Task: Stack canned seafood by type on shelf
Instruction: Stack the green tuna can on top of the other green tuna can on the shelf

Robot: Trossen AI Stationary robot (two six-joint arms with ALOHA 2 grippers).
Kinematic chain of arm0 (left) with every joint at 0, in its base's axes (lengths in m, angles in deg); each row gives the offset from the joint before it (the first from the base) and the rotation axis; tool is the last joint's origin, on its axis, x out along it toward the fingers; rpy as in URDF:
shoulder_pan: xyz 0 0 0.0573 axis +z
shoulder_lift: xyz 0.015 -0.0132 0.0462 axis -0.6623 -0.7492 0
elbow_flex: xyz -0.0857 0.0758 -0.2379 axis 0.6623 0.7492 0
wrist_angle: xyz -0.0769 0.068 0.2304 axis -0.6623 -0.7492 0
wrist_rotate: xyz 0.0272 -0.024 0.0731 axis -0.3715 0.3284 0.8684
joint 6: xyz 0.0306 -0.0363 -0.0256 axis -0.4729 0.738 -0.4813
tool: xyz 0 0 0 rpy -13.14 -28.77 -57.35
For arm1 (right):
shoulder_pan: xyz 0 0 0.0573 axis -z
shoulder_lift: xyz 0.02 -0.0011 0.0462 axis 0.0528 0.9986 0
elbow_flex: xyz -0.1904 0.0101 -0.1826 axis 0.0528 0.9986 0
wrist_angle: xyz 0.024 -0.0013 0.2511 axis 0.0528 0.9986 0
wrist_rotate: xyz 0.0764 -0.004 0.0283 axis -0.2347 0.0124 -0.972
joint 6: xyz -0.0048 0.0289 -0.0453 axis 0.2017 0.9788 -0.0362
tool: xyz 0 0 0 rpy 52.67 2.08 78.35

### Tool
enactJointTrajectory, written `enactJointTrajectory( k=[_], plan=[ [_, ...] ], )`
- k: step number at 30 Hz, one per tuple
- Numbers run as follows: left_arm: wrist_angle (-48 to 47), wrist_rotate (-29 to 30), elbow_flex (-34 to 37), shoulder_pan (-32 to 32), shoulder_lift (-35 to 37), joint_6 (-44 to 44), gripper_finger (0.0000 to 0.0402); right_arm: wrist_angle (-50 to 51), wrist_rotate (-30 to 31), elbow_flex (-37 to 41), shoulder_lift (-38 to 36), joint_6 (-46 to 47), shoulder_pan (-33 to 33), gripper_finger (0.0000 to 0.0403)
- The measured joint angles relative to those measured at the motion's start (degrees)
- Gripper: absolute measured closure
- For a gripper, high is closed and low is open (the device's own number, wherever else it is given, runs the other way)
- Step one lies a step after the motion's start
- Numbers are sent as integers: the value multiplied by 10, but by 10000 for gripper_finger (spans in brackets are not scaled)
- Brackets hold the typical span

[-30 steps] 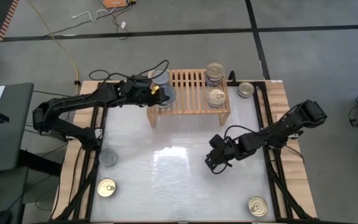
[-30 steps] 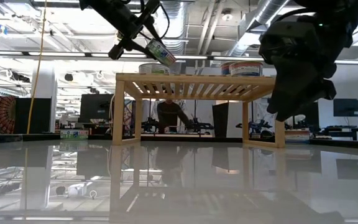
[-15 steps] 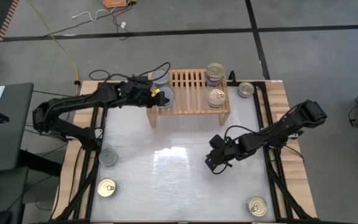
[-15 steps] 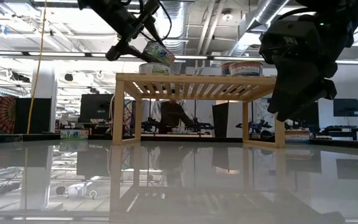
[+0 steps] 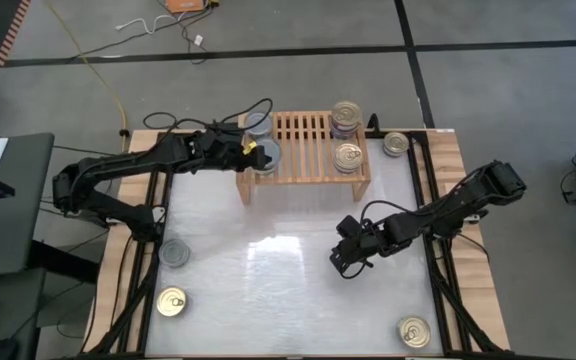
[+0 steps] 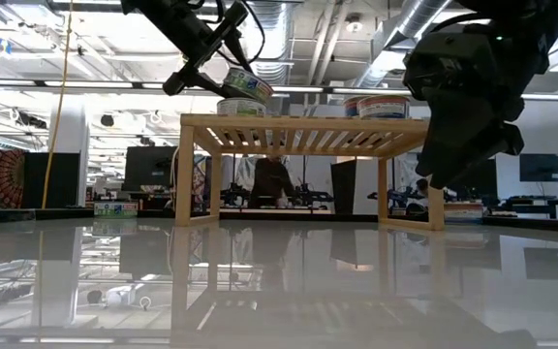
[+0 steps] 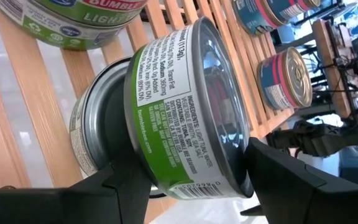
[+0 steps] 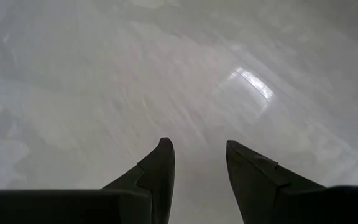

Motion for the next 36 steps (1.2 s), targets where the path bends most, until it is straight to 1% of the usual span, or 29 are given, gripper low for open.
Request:
enactJointTrajectory(
  k=[6, 15, 19, 32, 36],
  plan=[
    [0, 0, 0, 0, 0, -24, 158, 0, -1, 0, 0, 0, 2, 234],
    [0, 3, 0, 0, 0, -45, 98, 0, -1, 0, 0, 4, 2, 234],
    [2, 4, 0, 0, 0, -44, 80, 0, -1, 0, 0, 6, 2, 234],
    [17, 6, 0, 0, 29, -49, 75, 1, -1, 0, 0, 11, 2, 234],
    [5, -8, 0, 0, 34, -32, 75, 1, -1, 0, 0, 11, 5, 234]
  ],
)
